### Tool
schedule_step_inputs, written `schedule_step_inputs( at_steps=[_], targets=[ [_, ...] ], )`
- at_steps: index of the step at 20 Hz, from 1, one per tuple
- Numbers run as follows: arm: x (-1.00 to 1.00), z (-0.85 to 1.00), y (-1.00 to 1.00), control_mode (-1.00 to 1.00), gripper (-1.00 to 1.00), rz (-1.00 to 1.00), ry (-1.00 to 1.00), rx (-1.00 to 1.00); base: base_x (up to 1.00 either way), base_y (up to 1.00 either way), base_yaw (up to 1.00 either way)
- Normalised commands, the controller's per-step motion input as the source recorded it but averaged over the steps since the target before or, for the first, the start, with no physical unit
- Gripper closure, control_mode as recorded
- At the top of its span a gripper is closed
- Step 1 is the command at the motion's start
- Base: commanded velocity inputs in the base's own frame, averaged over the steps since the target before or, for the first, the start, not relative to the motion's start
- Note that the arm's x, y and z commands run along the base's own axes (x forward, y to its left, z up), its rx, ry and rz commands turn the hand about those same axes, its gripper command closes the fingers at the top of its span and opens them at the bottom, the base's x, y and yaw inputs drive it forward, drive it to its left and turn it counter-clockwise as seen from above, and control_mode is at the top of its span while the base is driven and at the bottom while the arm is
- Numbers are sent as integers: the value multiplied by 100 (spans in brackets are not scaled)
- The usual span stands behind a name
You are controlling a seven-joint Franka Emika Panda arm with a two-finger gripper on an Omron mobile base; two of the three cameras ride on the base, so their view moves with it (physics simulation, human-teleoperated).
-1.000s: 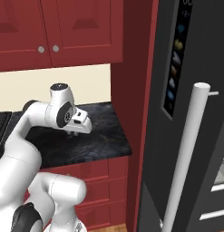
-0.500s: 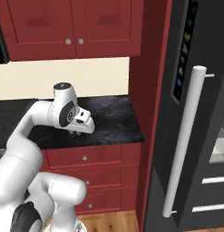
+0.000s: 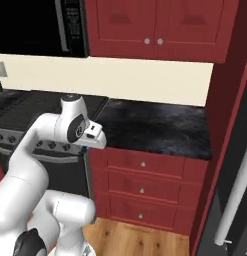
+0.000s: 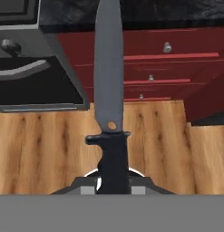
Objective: Retrieve the butter from the fridge and place it on a plate on the dining table. Then retrieve the butter knife by the fridge and place it near the plate.
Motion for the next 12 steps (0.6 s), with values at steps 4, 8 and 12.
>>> schedule_step_inputs(
  at_steps=[4, 8, 12],
  targets=[
    [0, 0, 0, 100, 100, 0, 0, 0, -4, 95, 61],
    [0, 0, 0, 100, 100, 0, 0, 0, -1, 76, 74],
    [0, 0, 0, 100, 100, 0, 0, 0, 11, 65, 72]
  ],
)
